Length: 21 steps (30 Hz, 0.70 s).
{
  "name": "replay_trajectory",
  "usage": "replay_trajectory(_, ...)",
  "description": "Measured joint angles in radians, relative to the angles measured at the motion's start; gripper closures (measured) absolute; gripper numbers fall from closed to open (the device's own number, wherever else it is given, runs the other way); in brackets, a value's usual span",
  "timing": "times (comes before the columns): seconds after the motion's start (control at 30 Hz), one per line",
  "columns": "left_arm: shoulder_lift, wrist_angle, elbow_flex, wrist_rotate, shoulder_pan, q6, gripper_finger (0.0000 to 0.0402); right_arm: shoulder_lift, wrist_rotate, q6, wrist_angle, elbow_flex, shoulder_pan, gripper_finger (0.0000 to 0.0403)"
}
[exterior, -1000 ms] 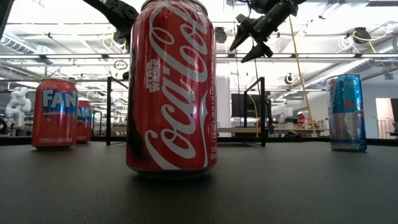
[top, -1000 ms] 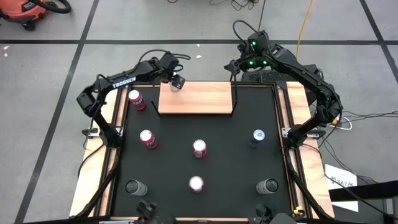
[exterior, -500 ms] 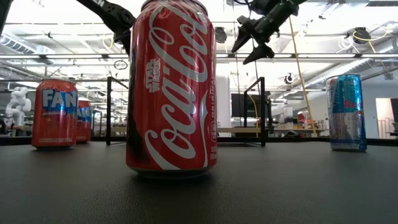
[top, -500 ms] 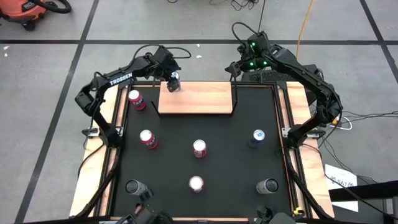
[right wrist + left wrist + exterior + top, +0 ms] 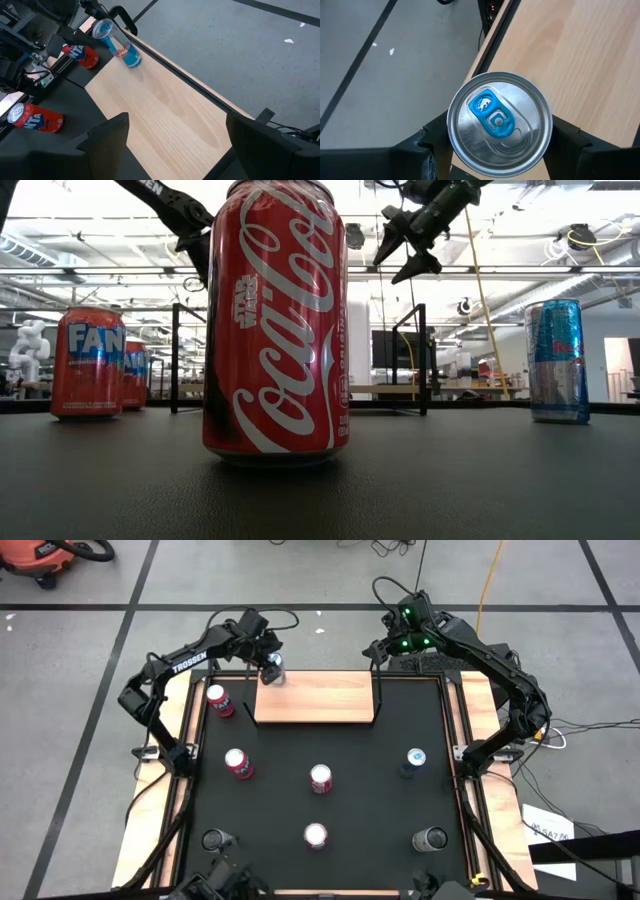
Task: Place canned beverage on shelf
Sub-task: Put the top blue soda can on the shelf
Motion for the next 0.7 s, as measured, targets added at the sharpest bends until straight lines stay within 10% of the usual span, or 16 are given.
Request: replay_trajectory(0.7, -0.028, -0.035, -0.007, 0.098, 0.041, 0.087, 0.0175, 0.000, -0.001, 0.004, 0.000, 0.000, 0.000, 0.0083)
